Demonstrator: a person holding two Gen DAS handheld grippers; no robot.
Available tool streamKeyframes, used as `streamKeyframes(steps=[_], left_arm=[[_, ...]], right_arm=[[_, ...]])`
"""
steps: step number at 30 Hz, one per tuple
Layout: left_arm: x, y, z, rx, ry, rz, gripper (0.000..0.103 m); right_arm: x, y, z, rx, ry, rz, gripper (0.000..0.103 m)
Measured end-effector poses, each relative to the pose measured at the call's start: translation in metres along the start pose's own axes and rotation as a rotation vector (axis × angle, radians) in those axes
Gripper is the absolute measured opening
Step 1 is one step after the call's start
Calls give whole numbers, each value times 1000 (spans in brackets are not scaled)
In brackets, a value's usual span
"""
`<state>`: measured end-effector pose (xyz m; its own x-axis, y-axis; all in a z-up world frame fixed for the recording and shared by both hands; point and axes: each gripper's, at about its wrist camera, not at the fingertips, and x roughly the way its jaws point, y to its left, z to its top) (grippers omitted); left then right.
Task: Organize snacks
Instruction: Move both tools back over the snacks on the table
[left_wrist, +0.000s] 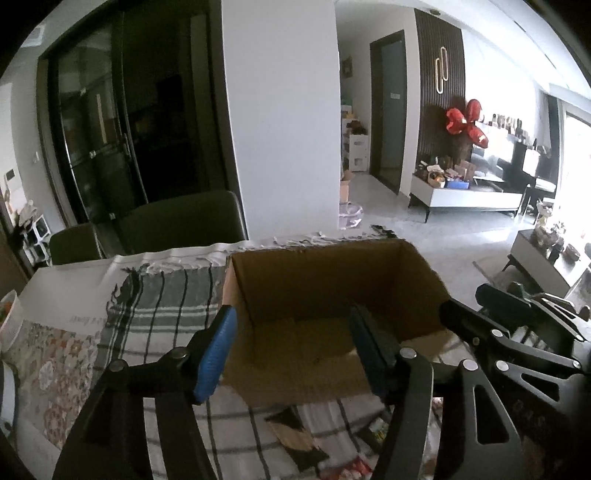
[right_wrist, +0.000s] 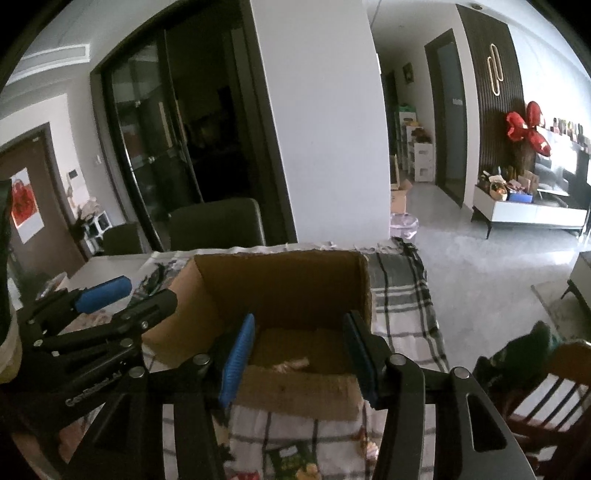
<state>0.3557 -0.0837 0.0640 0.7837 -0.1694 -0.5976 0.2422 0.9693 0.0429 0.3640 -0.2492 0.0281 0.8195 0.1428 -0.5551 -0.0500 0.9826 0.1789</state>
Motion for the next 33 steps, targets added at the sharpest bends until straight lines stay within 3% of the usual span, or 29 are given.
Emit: streamKeyframes(steps=[7,13,23,33], left_arm=[[-44,-12,-27,16,-10,-15,74],[-67,-22,-62,41,29,-22,76],[-72,-31,-123,53,158,-46,76],[-65,-42,-183,67,275,-90,75]], right_arm=[[-39,4,-23,-22,1,21,51],[-66,10,-49,-54,39,49,51],[-82,12,-106,-104,159,61,51],[-73,11,-162,-169,290,63,51]])
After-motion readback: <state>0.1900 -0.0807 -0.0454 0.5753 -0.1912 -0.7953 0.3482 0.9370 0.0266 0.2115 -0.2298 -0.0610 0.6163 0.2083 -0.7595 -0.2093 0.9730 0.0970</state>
